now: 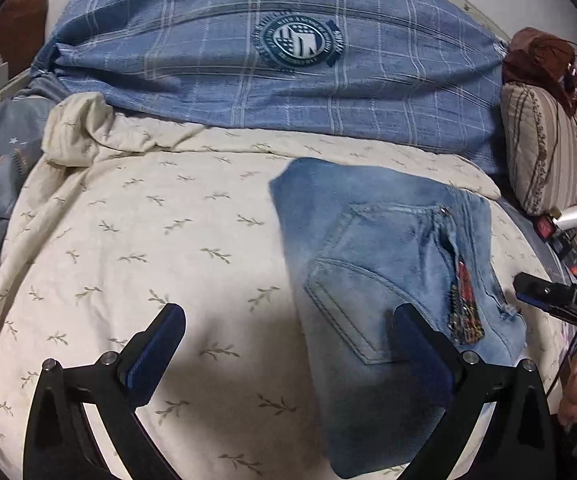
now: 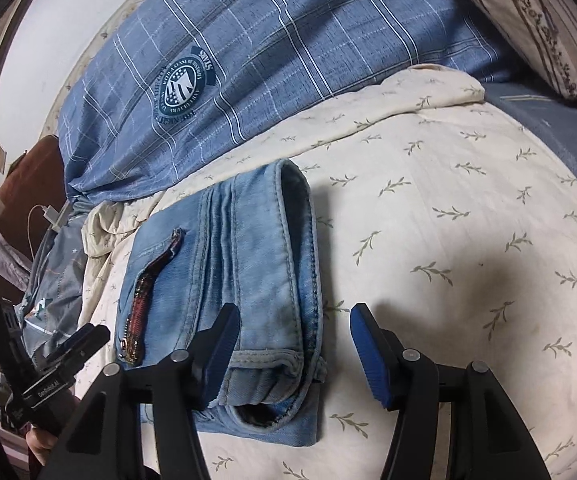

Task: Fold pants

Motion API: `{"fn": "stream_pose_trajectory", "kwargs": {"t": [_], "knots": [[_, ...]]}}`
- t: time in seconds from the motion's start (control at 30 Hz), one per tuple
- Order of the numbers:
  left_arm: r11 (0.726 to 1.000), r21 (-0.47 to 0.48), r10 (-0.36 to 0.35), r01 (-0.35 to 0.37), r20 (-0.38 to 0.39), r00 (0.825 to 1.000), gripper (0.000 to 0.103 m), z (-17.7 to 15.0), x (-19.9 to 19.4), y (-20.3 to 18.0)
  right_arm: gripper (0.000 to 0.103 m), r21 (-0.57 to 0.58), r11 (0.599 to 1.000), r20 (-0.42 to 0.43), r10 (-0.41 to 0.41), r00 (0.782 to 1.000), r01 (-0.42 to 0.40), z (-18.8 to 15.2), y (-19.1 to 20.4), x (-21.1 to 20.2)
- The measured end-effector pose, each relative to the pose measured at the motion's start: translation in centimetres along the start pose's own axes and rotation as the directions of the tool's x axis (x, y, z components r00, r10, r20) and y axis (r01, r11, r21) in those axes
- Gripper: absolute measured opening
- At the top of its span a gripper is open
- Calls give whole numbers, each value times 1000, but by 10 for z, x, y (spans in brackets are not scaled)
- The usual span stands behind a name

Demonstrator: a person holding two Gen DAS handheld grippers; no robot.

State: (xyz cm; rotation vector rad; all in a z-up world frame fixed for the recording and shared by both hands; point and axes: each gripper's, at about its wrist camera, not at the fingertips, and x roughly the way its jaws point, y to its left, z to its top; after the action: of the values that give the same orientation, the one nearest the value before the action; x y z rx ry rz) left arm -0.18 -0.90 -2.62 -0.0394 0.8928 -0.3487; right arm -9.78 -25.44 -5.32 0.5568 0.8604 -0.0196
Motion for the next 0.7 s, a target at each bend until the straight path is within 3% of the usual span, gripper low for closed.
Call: {"fn": "stream_pose_trajectory", "kwargs": {"t": [0.2, 0.33, 0.53, 0.7], "knots": [[999, 36, 12, -12, 1, 1000, 103, -2, 0, -7, 63, 23, 1000, -12, 22, 1000, -22, 0, -4, 1], [999, 20, -29, 29, -17, 999, 103, -2, 3, -6, 64, 39, 998, -34, 44, 998, -43, -1, -5, 5], [987, -2, -163, 164, -68, 984, 103, -2, 10, -12, 67, 107, 988, -88, 117, 989, -107, -3, -13, 14], [982, 27, -183, 186, -81, 980, 103, -1, 12, -20, 68, 147, 978, -129, 165, 978, -145, -4, -18, 23]]}}
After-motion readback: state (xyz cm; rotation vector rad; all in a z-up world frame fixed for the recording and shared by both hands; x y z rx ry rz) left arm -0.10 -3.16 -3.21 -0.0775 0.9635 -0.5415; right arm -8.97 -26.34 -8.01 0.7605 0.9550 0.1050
